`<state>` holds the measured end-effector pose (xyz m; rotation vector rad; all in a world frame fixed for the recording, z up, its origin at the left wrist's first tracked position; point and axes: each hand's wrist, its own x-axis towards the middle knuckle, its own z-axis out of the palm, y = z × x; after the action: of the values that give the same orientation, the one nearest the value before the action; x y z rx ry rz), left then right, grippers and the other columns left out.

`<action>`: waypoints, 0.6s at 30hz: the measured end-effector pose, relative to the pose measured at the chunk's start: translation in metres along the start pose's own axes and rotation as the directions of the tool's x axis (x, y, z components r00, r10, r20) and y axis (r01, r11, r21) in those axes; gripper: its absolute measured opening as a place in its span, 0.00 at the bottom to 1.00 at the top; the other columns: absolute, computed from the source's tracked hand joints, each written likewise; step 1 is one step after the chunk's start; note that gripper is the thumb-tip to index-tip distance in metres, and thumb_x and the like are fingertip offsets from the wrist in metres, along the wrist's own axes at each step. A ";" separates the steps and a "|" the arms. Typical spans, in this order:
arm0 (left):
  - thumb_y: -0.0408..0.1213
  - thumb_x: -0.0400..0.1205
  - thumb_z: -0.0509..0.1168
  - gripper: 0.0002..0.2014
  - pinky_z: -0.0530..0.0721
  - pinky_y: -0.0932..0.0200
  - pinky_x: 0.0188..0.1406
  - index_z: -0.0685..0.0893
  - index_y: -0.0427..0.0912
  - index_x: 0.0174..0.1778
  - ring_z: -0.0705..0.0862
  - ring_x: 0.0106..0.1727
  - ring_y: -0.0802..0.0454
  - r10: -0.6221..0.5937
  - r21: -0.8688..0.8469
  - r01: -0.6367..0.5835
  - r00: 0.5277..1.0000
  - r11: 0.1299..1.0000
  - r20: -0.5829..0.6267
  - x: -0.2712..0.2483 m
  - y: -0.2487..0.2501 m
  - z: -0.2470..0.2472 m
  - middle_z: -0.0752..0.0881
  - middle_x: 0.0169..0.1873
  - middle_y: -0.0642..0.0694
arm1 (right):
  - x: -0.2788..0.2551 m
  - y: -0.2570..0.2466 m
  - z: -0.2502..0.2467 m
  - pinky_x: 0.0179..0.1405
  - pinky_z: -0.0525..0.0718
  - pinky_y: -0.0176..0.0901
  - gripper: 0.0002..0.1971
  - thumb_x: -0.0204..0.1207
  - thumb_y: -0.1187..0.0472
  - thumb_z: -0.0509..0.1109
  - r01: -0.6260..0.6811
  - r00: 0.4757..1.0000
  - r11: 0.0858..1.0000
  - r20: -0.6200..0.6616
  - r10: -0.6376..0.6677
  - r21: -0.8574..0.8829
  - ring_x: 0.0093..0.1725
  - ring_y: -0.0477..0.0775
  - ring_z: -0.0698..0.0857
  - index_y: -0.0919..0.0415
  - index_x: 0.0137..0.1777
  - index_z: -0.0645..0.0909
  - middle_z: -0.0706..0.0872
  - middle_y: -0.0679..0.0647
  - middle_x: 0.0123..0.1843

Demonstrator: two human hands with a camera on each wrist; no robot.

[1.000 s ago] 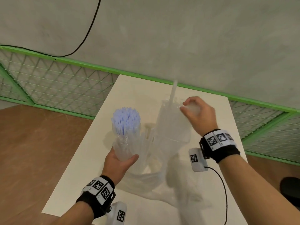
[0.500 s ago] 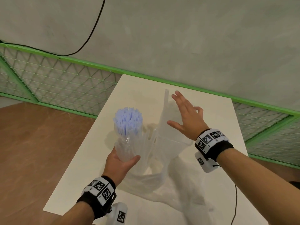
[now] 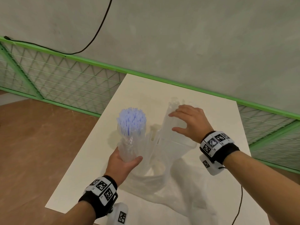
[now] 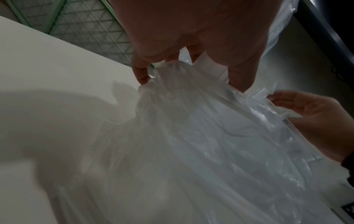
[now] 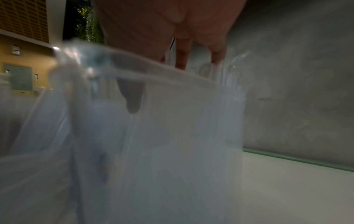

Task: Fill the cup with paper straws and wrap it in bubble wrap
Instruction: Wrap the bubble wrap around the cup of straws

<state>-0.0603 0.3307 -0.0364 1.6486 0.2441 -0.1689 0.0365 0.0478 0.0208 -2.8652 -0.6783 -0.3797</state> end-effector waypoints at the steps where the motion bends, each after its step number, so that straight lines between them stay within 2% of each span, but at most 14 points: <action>1: 0.27 0.69 0.81 0.23 0.83 0.76 0.40 0.83 0.47 0.57 0.89 0.42 0.65 -0.001 -0.002 0.001 1.000 1.000 0.000 0.001 -0.001 0.000 0.91 0.45 0.51 | -0.003 0.001 0.004 0.60 0.74 0.64 0.28 0.67 0.45 0.81 0.005 1.000 1.000 -0.001 -0.005 -0.001 0.70 0.57 0.80 0.45 0.67 0.82 0.86 0.47 0.64; 4: 0.28 0.69 0.82 0.24 0.84 0.73 0.42 0.83 0.46 0.58 0.90 0.44 0.63 0.001 0.003 -0.001 1.000 1.000 0.003 0.001 -0.002 0.001 0.92 0.46 0.51 | -0.006 0.001 0.004 0.61 0.72 0.64 0.26 0.71 0.36 0.70 0.005 1.000 1.000 -0.003 -0.005 -0.031 0.71 0.59 0.78 0.41 0.69 0.80 0.83 0.46 0.67; 6: 0.28 0.69 0.82 0.24 0.85 0.72 0.42 0.83 0.47 0.58 0.90 0.45 0.63 0.004 0.007 -0.004 1.000 1.000 0.003 0.002 -0.003 0.002 0.92 0.46 0.51 | -0.004 -0.001 0.002 0.63 0.70 0.65 0.30 0.70 0.33 0.70 -0.007 1.000 0.999 0.002 0.007 -0.041 0.76 0.62 0.71 0.39 0.72 0.75 0.75 0.48 0.75; 9: 0.28 0.68 0.82 0.24 0.84 0.73 0.43 0.83 0.48 0.57 0.90 0.45 0.62 0.007 0.005 -0.007 1.000 1.000 -0.002 0.002 -0.003 0.003 0.92 0.45 0.51 | -0.002 -0.007 0.001 0.69 0.64 0.66 0.40 0.70 0.32 0.71 -0.040 0.998 0.999 0.053 0.042 -0.035 0.83 0.59 0.63 0.37 0.80 0.59 0.64 0.44 0.83; 11: 0.27 0.68 0.82 0.24 0.83 0.75 0.42 0.83 0.49 0.56 0.90 0.44 0.63 0.007 0.003 -0.007 1.000 1.000 0.000 0.001 -0.003 0.003 0.92 0.45 0.51 | 0.001 -0.010 0.003 0.71 0.62 0.65 0.46 0.71 0.32 0.69 -0.084 0.993 0.996 0.080 0.087 -0.036 0.83 0.55 0.62 0.37 0.83 0.48 0.65 0.41 0.83; 12: 0.27 0.69 0.82 0.24 0.83 0.75 0.41 0.83 0.48 0.56 0.90 0.44 0.64 0.004 0.000 -0.004 1.000 1.000 0.005 0.001 -0.003 0.003 0.92 0.45 0.51 | 0.002 -0.009 0.003 0.70 0.63 0.64 0.47 0.71 0.33 0.69 -0.108 0.990 0.993 0.083 0.111 -0.039 0.82 0.54 0.63 0.37 0.84 0.45 0.67 0.40 0.81; 13: 0.27 0.69 0.81 0.24 0.83 0.75 0.41 0.83 0.47 0.57 0.90 0.44 0.64 0.001 -0.002 -0.001 1.000 1.000 0.008 0.001 -0.003 0.003 0.92 0.45 0.51 | 0.002 -0.009 0.004 0.69 0.65 0.65 0.46 0.72 0.33 0.69 -0.116 0.990 0.992 0.077 0.119 -0.048 0.81 0.54 0.65 0.37 0.84 0.48 0.70 0.40 0.79; 14: 0.28 0.69 0.81 0.24 0.83 0.75 0.41 0.83 0.46 0.58 0.90 0.44 0.63 0.000 -0.004 0.000 1.000 1.000 0.011 0.001 -0.003 0.002 0.92 0.46 0.50 | 0.002 -0.007 0.006 0.67 0.67 0.66 0.41 0.72 0.33 0.69 -0.095 0.993 0.994 0.063 0.099 -0.057 0.79 0.55 0.67 0.38 0.82 0.57 0.74 0.41 0.77; 15: 0.28 0.69 0.82 0.24 0.83 0.75 0.42 0.83 0.46 0.59 0.90 0.44 0.63 -0.001 -0.005 0.001 1.000 1.000 0.012 0.001 -0.003 0.001 0.92 0.46 0.50 | 0.001 -0.006 0.007 0.65 0.68 0.66 0.33 0.72 0.33 0.68 -0.054 0.998 0.996 0.035 0.057 -0.064 0.77 0.57 0.70 0.40 0.77 0.70 0.77 0.43 0.74; 16: 0.28 0.69 0.82 0.24 0.83 0.75 0.42 0.83 0.46 0.59 0.90 0.45 0.63 -0.001 -0.002 0.001 1.000 1.000 0.013 0.001 -0.003 0.000 0.92 0.47 0.50 | -0.001 -0.003 0.010 0.64 0.69 0.65 0.26 0.71 0.34 0.67 -0.017 1.000 0.998 -0.004 0.017 -0.062 0.75 0.59 0.73 0.43 0.66 0.81 0.79 0.45 0.71; 17: 0.29 0.69 0.82 0.24 0.83 0.75 0.42 0.83 0.46 0.59 0.90 0.45 0.63 -0.001 -0.001 0.001 1.000 1.000 0.014 0.001 -0.003 0.000 0.92 0.47 0.50 | -0.002 -0.001 0.011 0.63 0.67 0.63 0.21 0.71 0.34 0.67 0.000 0.999 0.999 -0.034 -0.002 -0.050 0.74 0.59 0.74 0.46 0.55 0.86 0.81 0.46 0.69; 18: 0.29 0.69 0.82 0.24 0.83 0.74 0.42 0.83 0.46 0.58 0.90 0.45 0.62 -0.002 -0.002 0.002 1.000 1.000 0.014 0.002 -0.003 0.000 0.92 0.46 0.50 | -0.004 0.000 0.012 0.64 0.67 0.62 0.20 0.70 0.34 0.67 0.006 0.998 0.999 -0.057 -0.008 -0.032 0.74 0.59 0.75 0.47 0.50 0.86 0.82 0.46 0.68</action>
<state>-0.0596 0.3310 -0.0401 1.6445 0.2354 -0.1811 0.0353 0.0489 0.0078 -2.8707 -0.6781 -0.4757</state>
